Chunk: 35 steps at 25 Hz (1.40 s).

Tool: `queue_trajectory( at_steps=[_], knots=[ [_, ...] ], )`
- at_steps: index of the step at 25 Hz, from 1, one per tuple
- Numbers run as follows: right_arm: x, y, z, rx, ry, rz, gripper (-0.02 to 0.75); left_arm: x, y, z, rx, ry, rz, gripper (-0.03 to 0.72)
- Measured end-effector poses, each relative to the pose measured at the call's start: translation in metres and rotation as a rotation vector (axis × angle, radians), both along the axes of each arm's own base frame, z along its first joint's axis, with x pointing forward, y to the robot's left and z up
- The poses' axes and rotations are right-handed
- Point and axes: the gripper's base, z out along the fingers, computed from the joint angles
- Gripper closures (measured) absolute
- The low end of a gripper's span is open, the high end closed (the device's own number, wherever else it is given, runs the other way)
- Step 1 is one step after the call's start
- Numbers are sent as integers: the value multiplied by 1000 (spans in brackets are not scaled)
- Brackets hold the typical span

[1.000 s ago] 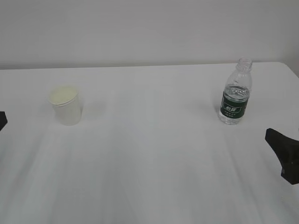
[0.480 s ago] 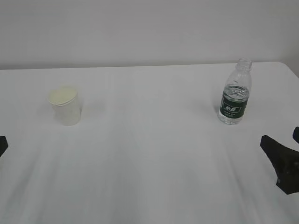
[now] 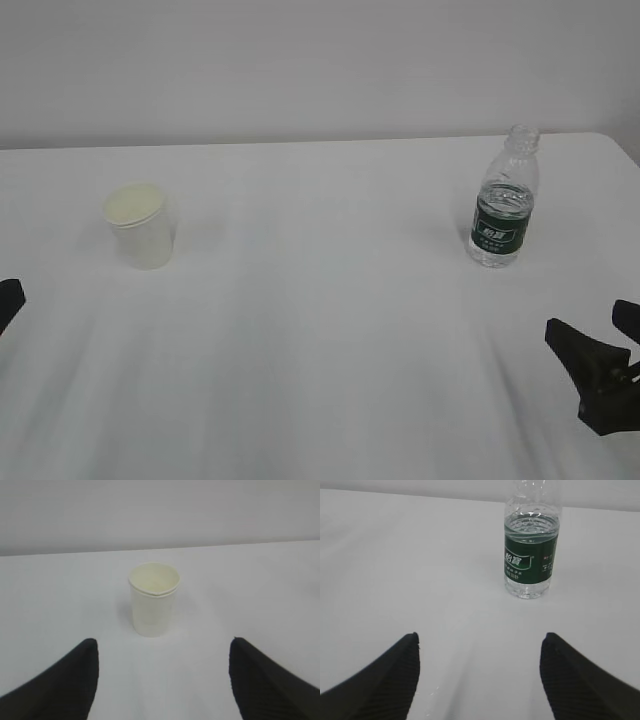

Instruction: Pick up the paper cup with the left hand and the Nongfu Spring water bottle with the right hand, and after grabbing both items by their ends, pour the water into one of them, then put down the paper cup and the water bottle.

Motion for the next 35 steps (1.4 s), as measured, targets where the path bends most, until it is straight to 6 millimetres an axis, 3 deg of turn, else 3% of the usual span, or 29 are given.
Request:
queue_trajectory(
  at_steps=[17,27,35],
  knots=[
    [13,-2,-11,-56,34,-29,165,12,-4,-13,-21,-14,-18,101],
    [30,-1,-5,-75,-21,-31,165,26,-6,-46,-4,158,-15,101],
    [39,-2,-8,-88,-16,-57,165,43,-7,-39,-13,105,-10,101]
  ],
)
